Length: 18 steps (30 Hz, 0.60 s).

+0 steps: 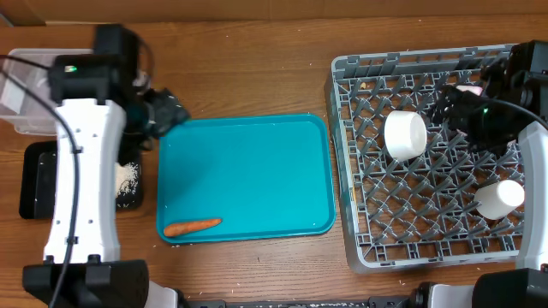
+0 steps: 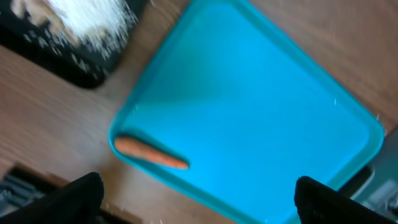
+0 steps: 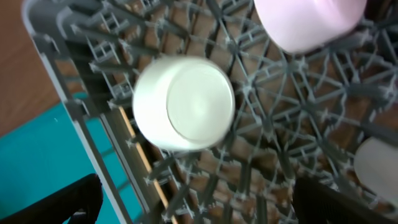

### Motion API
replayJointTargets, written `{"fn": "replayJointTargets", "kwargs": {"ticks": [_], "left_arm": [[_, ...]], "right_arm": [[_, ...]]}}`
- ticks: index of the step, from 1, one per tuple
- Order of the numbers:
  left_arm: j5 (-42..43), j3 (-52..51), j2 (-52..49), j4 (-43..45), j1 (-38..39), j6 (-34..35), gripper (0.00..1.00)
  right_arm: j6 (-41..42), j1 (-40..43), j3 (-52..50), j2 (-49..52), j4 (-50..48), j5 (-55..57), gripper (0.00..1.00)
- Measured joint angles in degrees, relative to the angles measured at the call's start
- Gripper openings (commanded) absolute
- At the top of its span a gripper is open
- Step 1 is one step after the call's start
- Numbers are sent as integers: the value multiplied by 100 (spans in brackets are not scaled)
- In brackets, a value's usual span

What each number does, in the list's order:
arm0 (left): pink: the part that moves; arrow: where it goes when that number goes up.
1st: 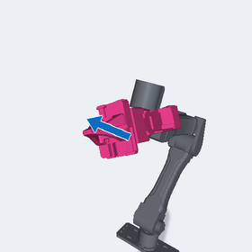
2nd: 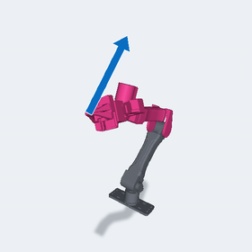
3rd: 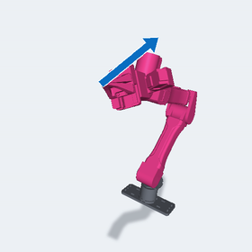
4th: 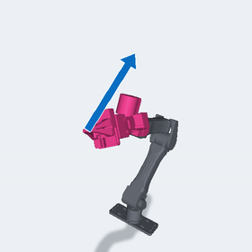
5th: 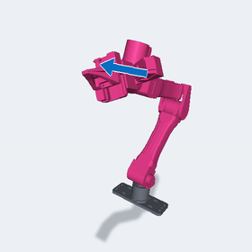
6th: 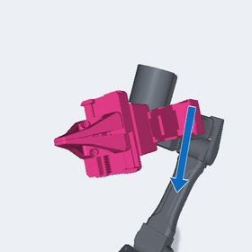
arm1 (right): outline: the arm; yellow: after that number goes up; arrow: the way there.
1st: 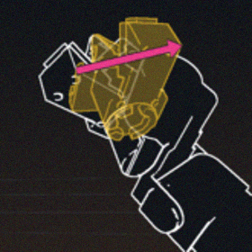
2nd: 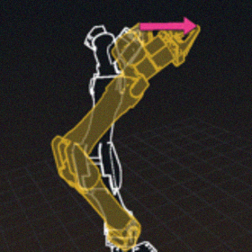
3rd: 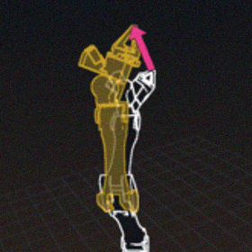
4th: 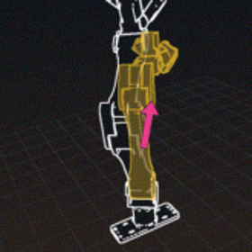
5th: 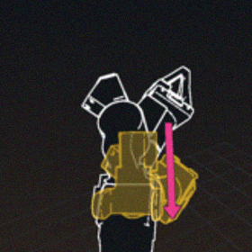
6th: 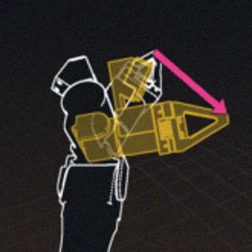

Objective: Sort waste into correct bins and load items into the dishwasher
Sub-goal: 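Reach the left gripper to the carrot and grasp it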

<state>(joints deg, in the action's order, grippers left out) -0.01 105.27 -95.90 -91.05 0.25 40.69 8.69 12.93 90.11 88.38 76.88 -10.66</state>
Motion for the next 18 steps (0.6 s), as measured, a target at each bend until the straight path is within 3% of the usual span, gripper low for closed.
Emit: {"fn": "replayJointTargets", "kwargs": {"ticks": [11,18], "left_arm": [[-199,-468,0,-389,1716,1838,100],[-232,-1620,0,-33,1893,3010,100]], "right_arm": [[13,0,0,0,315,105,100],[22,0,0,0,326,105,100]]}}
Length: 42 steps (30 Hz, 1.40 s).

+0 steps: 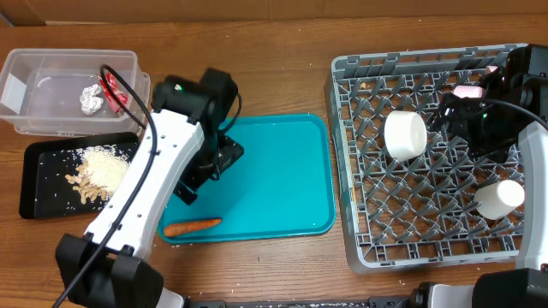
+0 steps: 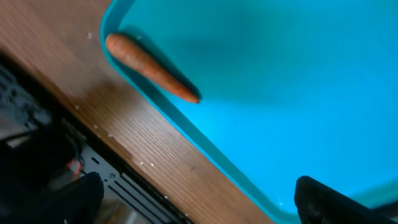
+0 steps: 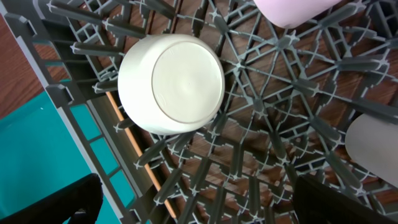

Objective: Sort waste into correct bins and load items into the dishwasher
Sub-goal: 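Reach the left gripper to the carrot and grasp it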

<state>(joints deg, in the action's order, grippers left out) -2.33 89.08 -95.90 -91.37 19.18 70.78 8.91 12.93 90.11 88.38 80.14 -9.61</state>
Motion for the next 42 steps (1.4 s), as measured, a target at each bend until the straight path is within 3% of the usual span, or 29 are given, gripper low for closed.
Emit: {"fn": "replayJointTargets", "kwargs": {"ticks": [14,34,38,41,42], "left_arm": [[713,-2430,0,2094,-800,514,100],[903,-3897,90,4131,-1137,382,100],[857,-3928,118,4242,-1134,382,91],[772,-3930,118,4280,-1134,380,77],[743,-3928,118,4286,-1134,372,67]], "right_arm": [[7,0,0,0,-13,0,100],[7,0,0,0,-66,2,100],[9,0,0,0,-63,2,100],[9,0,0,0,-61,2,100],[7,0,0,0,-57,2,100]]}}
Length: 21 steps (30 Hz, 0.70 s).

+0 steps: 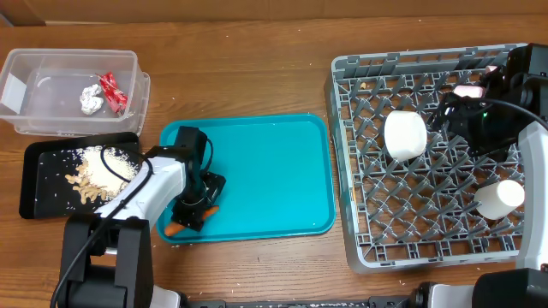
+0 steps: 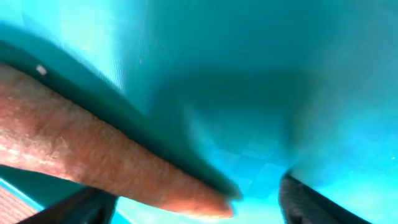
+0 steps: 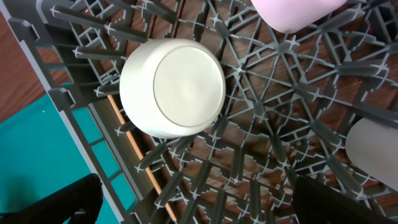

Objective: Sort waste into correct bins and load items into the dishwasher
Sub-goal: 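Reach the left gripper to the carrot and grasp it, then carry the carrot to the black tray and release it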

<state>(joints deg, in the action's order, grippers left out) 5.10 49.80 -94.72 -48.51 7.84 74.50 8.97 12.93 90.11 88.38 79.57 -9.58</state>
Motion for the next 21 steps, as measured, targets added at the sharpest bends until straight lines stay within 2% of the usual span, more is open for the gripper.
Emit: {"fn": "replayJointTargets", "kwargs": {"ticks": [1,3,9,14,21], "left_arm": [[-42,-2,0,9,0,-7,58],[-133,0,0,39,0,-22,51],[-313,0,0,125,0,-55,50],[-345,0,0,140,0,-96,29],[-433,0,0,68,0,-94,21]], "right_arm": [[2,0,0,0,-4,0,100],[-2,0,0,0,-2,0,100],[0,0,0,0,17,2,100],[0,0,0,0,17,2,100],[0,0,0,0,22,2,100]]}}
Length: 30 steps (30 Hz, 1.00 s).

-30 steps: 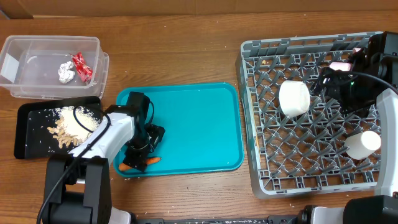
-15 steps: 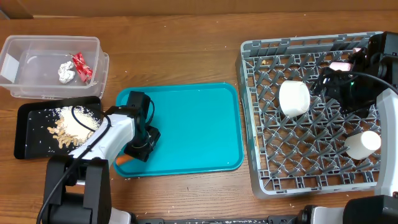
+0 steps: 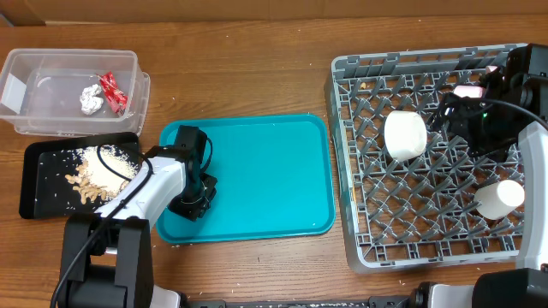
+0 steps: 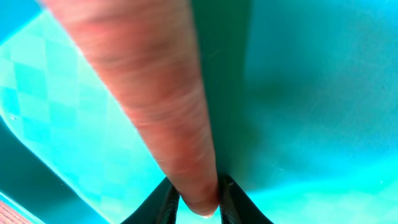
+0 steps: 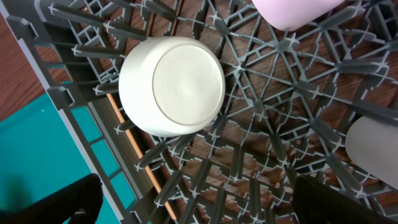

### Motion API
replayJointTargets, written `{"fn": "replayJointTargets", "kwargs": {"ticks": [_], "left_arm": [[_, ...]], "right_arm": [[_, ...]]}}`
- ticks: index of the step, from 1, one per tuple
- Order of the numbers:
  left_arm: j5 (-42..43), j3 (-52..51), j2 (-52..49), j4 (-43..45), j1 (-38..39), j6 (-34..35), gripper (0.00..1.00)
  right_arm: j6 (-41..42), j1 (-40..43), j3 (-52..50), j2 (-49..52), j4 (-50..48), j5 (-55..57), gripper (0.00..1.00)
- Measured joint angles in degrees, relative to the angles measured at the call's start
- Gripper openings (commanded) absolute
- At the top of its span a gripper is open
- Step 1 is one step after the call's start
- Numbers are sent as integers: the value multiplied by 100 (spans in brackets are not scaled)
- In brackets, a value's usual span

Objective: Sort waste into correct bins and load items into the dishwasher
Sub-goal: 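Carry the carrot to the black tray and release it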

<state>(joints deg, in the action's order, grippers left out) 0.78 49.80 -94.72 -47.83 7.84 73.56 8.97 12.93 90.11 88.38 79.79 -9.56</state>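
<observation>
An orange carrot [image 4: 158, 93] fills the left wrist view from the top left down to the bottom centre. My left gripper [image 4: 194, 200] is shut on its tip, low over the front left corner of the teal tray [image 3: 274, 171]. In the overhead view the left gripper [image 3: 193, 205] hides the carrot. My right gripper [image 5: 196, 202] hangs open over the grey dish rack [image 3: 360, 180], above a white cup [image 5: 171, 86] lying on its side, with nothing between its fingers.
The rack also holds a pink cup [image 3: 468, 90] at the back and a second white cup [image 3: 499, 198] at the right. A black tray with rice [image 3: 38, 184] and a clear bin [image 3: 51, 85] holding foil and a red wrapper stand at the far left.
My left gripper, which stood open at the carrot, has shut on it. The carrot's end no longer shows beside the gripper in the overhead view. The right arm has not moved.
My left gripper was open over the black tray's side while the carrot lay at the teal tray's front left. Then it was above the tray's left half, then down at the carrot, and now it is shut on it. The right gripper stayed open over the rack.
</observation>
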Motion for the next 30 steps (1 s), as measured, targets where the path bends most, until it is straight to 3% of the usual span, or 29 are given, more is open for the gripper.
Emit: {"fn": "replayJointTargets", "kwargs": {"ticks": [3,10,19,30], "left_arm": [[-22,0,0,-33,-2,-7,19],[-68,0,0,-72,0,-138,4],[-511,131,-57,-647,-2,-656,4],[-1062,1447,-98,-1696,-184,-953,4]], "right_arm": [[0,0,0,0,2,0,100],[2,0,0,0,11,-2,100],[0,0,0,0,24,-2,100],[2,0,0,0,17,-2,100]]}}
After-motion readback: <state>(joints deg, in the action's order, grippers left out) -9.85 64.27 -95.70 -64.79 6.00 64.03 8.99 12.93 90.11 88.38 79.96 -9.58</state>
